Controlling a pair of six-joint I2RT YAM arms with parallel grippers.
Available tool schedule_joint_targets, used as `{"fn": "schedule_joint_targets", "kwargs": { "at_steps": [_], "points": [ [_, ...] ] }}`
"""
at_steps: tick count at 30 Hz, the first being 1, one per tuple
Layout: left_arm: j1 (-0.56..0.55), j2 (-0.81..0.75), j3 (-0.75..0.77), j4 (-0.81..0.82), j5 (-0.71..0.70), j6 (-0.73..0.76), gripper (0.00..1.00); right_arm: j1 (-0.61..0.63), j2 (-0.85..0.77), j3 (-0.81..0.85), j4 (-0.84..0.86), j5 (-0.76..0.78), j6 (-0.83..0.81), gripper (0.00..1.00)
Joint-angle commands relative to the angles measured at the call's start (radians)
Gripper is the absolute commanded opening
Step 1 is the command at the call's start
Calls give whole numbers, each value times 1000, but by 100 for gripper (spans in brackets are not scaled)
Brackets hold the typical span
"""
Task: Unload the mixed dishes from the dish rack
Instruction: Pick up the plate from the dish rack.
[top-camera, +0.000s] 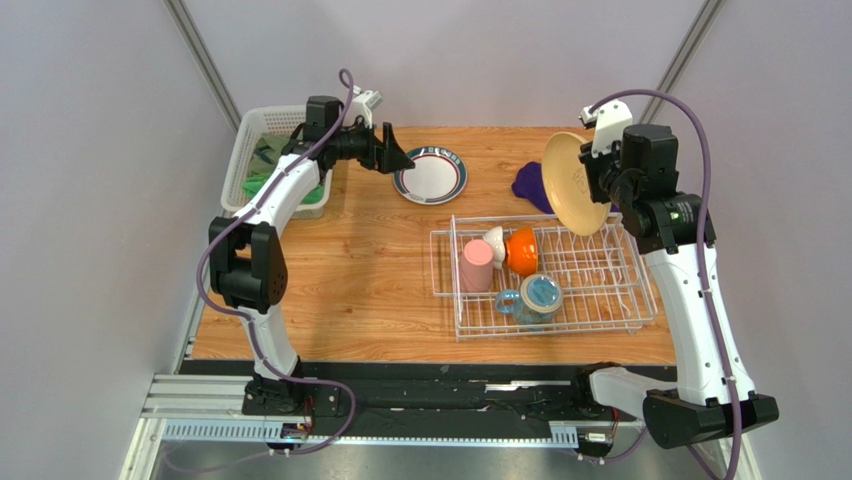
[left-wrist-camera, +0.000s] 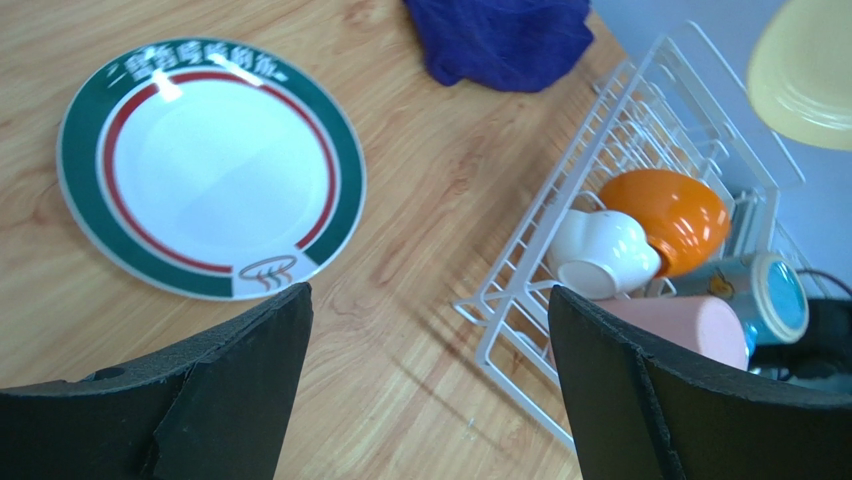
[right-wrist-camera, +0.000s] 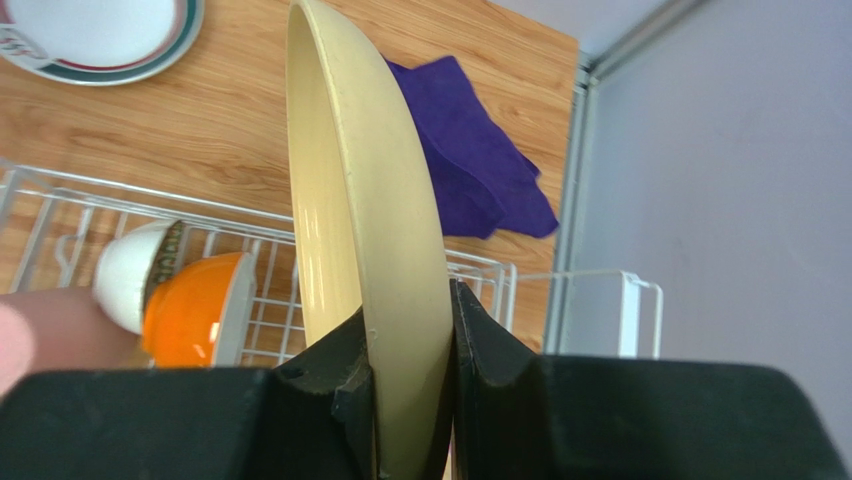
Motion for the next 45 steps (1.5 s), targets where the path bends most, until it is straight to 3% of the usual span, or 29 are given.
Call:
{"fn": "schedule_joint_targets", "kwargs": {
  "at_steps": [1,5,10,19,33,41,44,45],
  "points": [
    [-49,-120,19,31,188,198,95,-4,32,75,-25,-220,-19,0],
    [-92,-206,-15,14,294,324,95,-3,45,108,-26,-390,-16,0],
    [-159,-277,-61,21,380,341,94,-1,39,106,-16,-592,-28,0],
    [-285,-349,-113,-32,325,445,91,2,18,59,6,-819,-46,0],
    [-357,-366,-122,-36,279,425,85,120,7,-7,43,-827,-60,0],
    [-385,-363,-131,-36,259,419,59,145,1,-20,78,-809,-40,0],
    [-387,-349,-125,-38,261,408,37,149,-4,-27,89,-807,-36,0],
    [-387,-346,-125,-38,261,402,22,148,-5,-30,90,-804,-36,0]
  ]
}}
